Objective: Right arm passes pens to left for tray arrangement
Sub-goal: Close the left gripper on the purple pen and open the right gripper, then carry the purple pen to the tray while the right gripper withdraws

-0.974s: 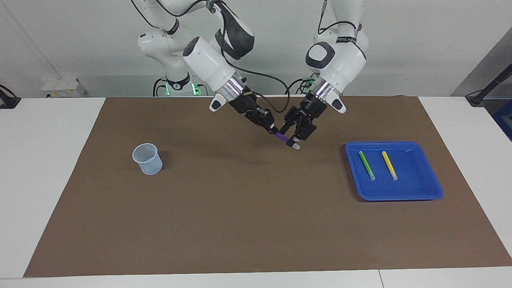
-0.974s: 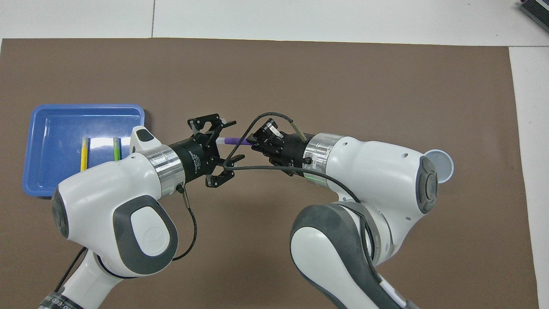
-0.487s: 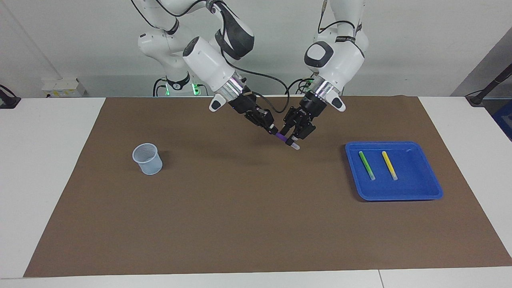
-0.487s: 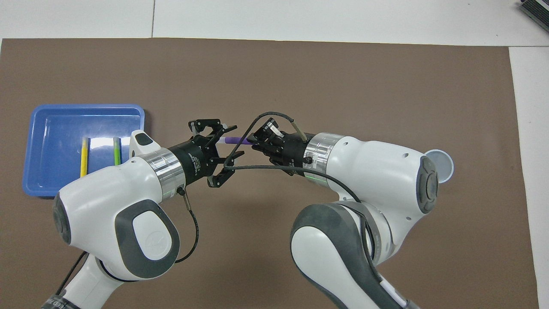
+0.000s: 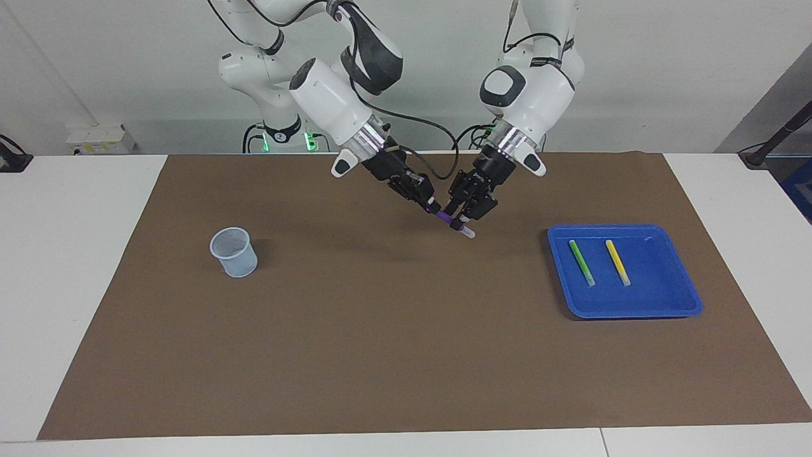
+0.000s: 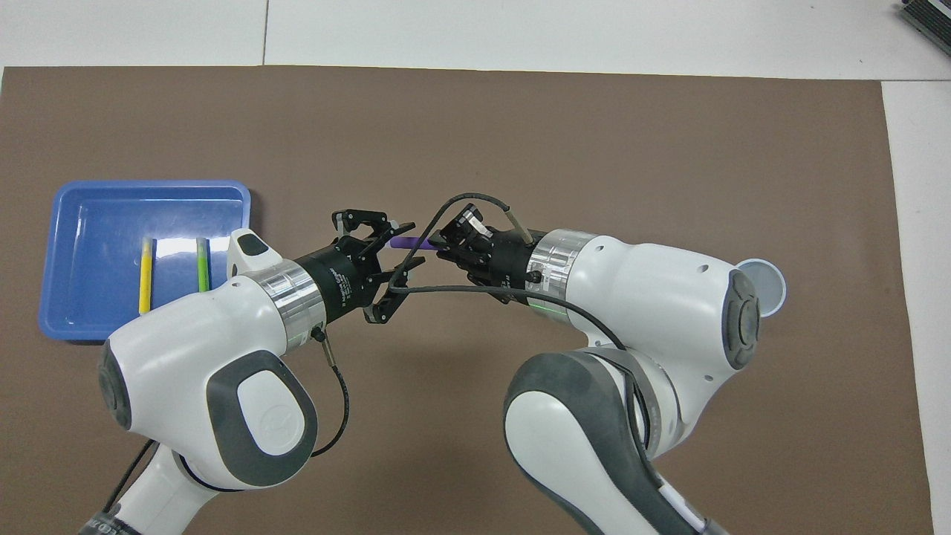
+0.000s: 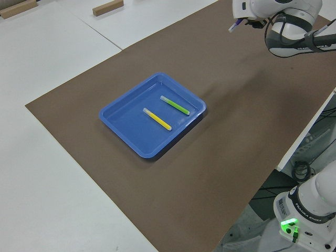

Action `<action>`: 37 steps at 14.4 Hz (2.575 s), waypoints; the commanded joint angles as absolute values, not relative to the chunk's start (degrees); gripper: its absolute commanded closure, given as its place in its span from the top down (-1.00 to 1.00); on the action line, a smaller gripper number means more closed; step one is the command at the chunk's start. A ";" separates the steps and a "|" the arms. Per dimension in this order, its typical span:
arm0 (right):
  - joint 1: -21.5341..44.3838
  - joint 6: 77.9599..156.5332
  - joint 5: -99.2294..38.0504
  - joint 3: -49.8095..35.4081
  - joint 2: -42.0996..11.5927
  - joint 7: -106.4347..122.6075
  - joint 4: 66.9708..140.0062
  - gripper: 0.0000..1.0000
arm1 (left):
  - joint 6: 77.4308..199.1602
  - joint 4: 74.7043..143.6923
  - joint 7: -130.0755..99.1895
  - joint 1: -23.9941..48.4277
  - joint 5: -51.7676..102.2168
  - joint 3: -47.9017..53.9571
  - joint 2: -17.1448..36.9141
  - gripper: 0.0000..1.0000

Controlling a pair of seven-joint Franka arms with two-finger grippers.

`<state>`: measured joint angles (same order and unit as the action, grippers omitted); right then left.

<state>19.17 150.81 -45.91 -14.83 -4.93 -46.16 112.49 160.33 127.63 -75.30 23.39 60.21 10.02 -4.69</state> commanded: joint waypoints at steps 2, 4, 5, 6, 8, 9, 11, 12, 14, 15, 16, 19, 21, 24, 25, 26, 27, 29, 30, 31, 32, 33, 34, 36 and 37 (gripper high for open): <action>19.16 152.05 -47.29 -14.94 -5.10 -46.41 112.50 -1.00 | 162.33 129.02 -75.67 25.14 61.26 9.32 -5.54 -0.54; 19.07 152.05 -47.29 -14.94 -5.10 -46.41 112.50 -1.00 | 162.42 128.94 -75.85 25.14 61.35 9.32 -5.54 -0.76; 19.07 152.05 -47.29 -14.94 -5.18 -46.41 112.50 -1.00 | 162.42 129.02 -75.85 25.22 61.35 9.32 -5.54 -0.85; 18.99 152.05 -47.29 -14.94 -5.19 -46.32 112.50 -1.00 | 162.33 129.02 -75.85 25.14 61.35 9.32 -5.54 -0.94; 18.98 152.05 -47.29 -14.94 -5.10 -46.41 112.50 -1.00 | 162.33 129.02 -75.33 25.22 61.26 9.32 -5.54 -1.00; 18.98 152.05 -47.29 -14.94 -5.10 -46.41 112.50 -1.00 | 162.33 128.94 -75.15 25.22 61.26 9.32 -5.54 -1.00; 18.90 152.05 -47.29 -14.94 -5.10 -46.41 112.50 -1.00 | 162.33 128.94 -74.97 25.22 61.26 9.32 -5.54 -1.00; 18.90 152.05 -47.29 -14.94 -5.18 -46.41 112.50 -1.00 | 162.33 128.94 -74.97 25.22 61.26 9.23 -5.54 -1.00; 18.90 152.05 -48.07 -14.94 -5.19 -46.41 112.41 -0.53 | 162.25 128.85 -74.97 25.14 61.26 9.23 -5.54 -1.00; 18.90 151.96 -48.25 -14.94 -5.10 -46.49 112.41 0.38 | 162.25 128.85 -75.06 25.14 61.26 9.23 -5.54 -1.00; 18.90 151.96 -48.25 -14.94 -5.10 -46.76 112.41 0.99 | 162.25 128.85 -74.97 25.14 61.26 9.23 -5.54 -1.00; 18.63 151.09 -48.16 -14.85 -4.66 -45.97 112.24 1.00 | 162.25 128.67 -74.97 25.05 61.26 9.23 -5.62 -1.00; 18.37 149.78 -47.38 -14.59 -4.40 -45.70 112.32 1.00 | 162.07 128.58 -74.97 24.87 61.26 9.23 -5.62 -1.00; 15.66 142.41 -43.97 -14.41 -2.91 -42.90 112.24 1.00 | 160.58 128.41 -72.87 24.00 61.26 9.05 -6.06 -1.00; 14.17 138.90 -40.38 -14.41 -2.29 -41.85 112.06 1.00 | 159.27 128.41 -71.47 23.21 61.17 8.97 -6.33 -1.00; 12.76 135.13 -36.69 -14.41 -1.76 -40.62 111.71 1.00 | 157.26 128.23 -68.58 22.25 61.17 8.88 -6.42 -1.00; 11.79 132.22 -33.87 -14.41 -1.32 -39.21 111.36 1.00 | 155.15 128.23 -65.94 21.11 61.17 8.79 -6.50 -1.00; 10.20 126.68 -29.90 -14.41 -0.36 -35.44 111.01 1.00 | 149.62 128.23 -59.63 17.95 60.91 8.70 -7.29 -1.00; 9.41 123.34 -27.97 -14.41 0.17 -33.16 110.92 1.00 | 146.28 128.23 -56.20 15.93 60.82 8.70 -7.73 -1.00; 8.53 120.18 -25.51 -14.41 0.96 -31.22 110.92 1.00 | 143.47 128.23 -53.73 14.17 60.39 8.61 -7.91 -1.00; 7.39 117.01 -22.70 -14.41 1.40 -28.85 110.92 1.00 | 140.83 128.06 -51.35 12.67 59.34 8.53 -8.26 -1.00; 6.51 114.55 -20.67 -14.41 1.67 -26.22 110.92 1.00 | 137.93 127.62 -50.11 10.66 55.85 8.61 -8.26 -1.00; 5.98 112.69 -19.09 -14.41 1.84 -23.41 110.92 1.00 | 134.42 126.66 -49.66 8.37 51.29 8.61 -8.17 -1.00; 4.93 109.44 -15.49 -14.41 2.37 -19.61 110.66 1.00 | 126.08 123.59 -46.95 3.98 43.36 8.61 -7.82 -1.00; 4.49 107.94 -13.47 -14.41 2.72 -19.34 110.57 1.00 | 122.47 122.44 -43.80 1.61 41.07 8.61 -7.74 -1.00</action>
